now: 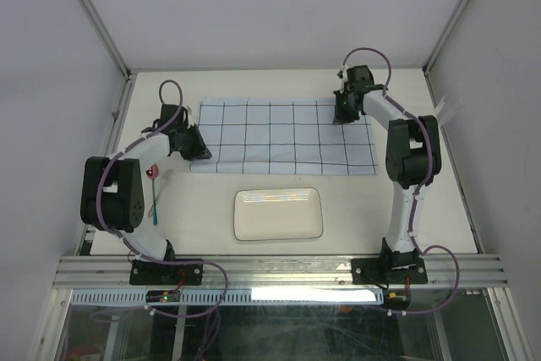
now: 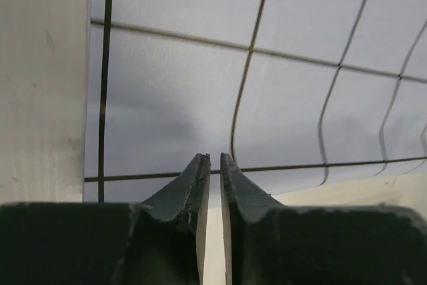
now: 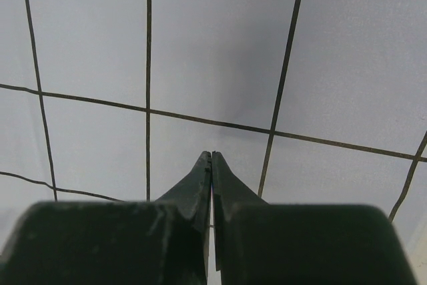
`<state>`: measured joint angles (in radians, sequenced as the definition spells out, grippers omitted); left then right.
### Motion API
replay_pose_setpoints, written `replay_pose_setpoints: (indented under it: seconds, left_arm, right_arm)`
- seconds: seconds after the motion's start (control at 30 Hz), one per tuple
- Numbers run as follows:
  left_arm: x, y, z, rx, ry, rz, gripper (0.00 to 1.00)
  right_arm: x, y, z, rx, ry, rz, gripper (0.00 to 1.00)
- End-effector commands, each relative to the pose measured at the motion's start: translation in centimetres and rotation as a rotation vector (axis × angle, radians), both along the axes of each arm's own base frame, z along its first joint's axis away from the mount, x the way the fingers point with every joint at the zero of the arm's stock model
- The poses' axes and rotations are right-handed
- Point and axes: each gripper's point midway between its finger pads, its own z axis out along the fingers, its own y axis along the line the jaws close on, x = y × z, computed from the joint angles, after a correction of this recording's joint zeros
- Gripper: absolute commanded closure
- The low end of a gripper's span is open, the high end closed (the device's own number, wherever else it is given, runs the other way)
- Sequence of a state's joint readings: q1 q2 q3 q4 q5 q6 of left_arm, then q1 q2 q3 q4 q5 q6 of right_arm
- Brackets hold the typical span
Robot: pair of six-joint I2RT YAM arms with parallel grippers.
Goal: Set the dinner table for one person
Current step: Flatten out the napkin at the center of the board.
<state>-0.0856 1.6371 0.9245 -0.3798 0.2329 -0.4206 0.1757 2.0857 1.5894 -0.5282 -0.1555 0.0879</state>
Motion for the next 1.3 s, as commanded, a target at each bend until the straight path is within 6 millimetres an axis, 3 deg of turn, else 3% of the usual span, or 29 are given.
replay_pose_setpoints:
  seconds: [0.0,0.13,0.23,0.33,0.53,0.73,0.9,1.03,1.27]
  left_arm:
    - [7.7,-0.1,8.5,0.007,-0.266,0.043,0.81]
    - [15.2,-0.1,12.4,0.035,-0.408,0.056,0.78]
    - [17.2,-0.7,12.7,0.027,-0.378,0.023,0.75]
    - [16.0,-1.0,12.8,0.007,-0.350,0.021,0.74]
    - [11.1,0.4,10.0,0.051,-0.252,0.072,0.73]
    - [6.5,1.1,8.0,0.050,-0.191,0.138,0.73]
    - [4.2,1.7,6.7,0.062,-0.185,0.158,0.72]
    - [4.6,1.0,6.2,0.033,-0.187,0.132,0.73]
    - [8.3,-1.5,7.7,-0.039,-0.255,0.070,0.73]
  right_arm:
    - [2.1,1.1,2.6,0.034,-0.082,0.011,1.00]
    - [2.1,1.5,2.7,0.045,-0.078,0.021,1.00]
    - [1.9,1.7,2.9,0.040,-0.076,0.035,1.00]
    - [1.8,1.3,2.9,0.022,-0.074,0.031,1.00]
    - [1.1,1.8,2.9,0.041,-0.062,0.039,1.00]
    - [-0.2,3.6,1.7,0.056,-0.036,0.077,1.00]
    - [-0.3,5.7,1.1,0.080,-0.024,0.116,1.00]
    - [0.0,6.2,0.6,0.079,-0.014,0.120,1.00]
    - [0.5,5.7,0.1,0.041,-0.007,0.116,1.00]
